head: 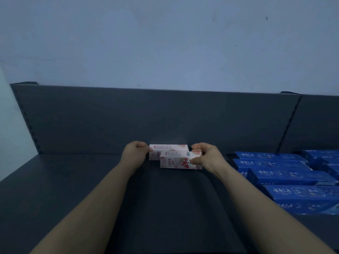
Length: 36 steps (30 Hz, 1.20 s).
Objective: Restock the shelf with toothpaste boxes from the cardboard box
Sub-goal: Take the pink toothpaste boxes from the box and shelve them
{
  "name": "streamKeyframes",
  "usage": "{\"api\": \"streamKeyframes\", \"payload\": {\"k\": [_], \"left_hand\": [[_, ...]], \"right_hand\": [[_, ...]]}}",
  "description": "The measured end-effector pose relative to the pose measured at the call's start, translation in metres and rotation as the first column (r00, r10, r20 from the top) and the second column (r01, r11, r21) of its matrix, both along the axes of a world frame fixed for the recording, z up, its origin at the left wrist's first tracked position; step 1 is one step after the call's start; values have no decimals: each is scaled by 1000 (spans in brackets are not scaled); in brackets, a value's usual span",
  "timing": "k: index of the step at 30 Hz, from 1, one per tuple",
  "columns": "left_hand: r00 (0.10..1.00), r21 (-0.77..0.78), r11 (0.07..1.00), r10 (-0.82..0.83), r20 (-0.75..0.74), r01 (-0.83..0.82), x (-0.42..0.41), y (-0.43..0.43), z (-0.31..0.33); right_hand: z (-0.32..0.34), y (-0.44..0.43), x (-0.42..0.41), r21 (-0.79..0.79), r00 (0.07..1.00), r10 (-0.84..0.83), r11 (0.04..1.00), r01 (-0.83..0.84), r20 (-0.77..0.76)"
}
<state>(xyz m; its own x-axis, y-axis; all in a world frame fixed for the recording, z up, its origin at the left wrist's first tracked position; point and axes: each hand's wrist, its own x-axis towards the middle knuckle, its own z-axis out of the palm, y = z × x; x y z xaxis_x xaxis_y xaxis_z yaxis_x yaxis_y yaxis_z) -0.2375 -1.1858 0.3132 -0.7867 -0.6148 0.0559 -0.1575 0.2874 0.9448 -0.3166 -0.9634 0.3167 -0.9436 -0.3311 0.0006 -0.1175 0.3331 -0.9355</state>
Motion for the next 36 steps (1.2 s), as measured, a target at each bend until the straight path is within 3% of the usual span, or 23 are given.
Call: {"api": "streamKeyframes", "payload": {"k": [6,13,19,27,36], "left_hand": [[998,-4,999,-52,-23,51,22,11,2],[982,-283,941,-181,46,186,45,46,18],[928,-350,869,-373,1,349,54,127,30],[745,-405,691,-666,-36,598,64,301,27],[401,-480,292,-905,140,827,119,552,-7]], "right_hand": [[-6,-7,5,100,993,-45,993,56,-109],[14,26,29,192,969,-32,978,80,-243],[32,101,81,260,919,-41,953,154,-392],[26,275,160,440,835,-136,798,412,-534],[-14,508,298,542,764,-488,540,644,-421]]}}
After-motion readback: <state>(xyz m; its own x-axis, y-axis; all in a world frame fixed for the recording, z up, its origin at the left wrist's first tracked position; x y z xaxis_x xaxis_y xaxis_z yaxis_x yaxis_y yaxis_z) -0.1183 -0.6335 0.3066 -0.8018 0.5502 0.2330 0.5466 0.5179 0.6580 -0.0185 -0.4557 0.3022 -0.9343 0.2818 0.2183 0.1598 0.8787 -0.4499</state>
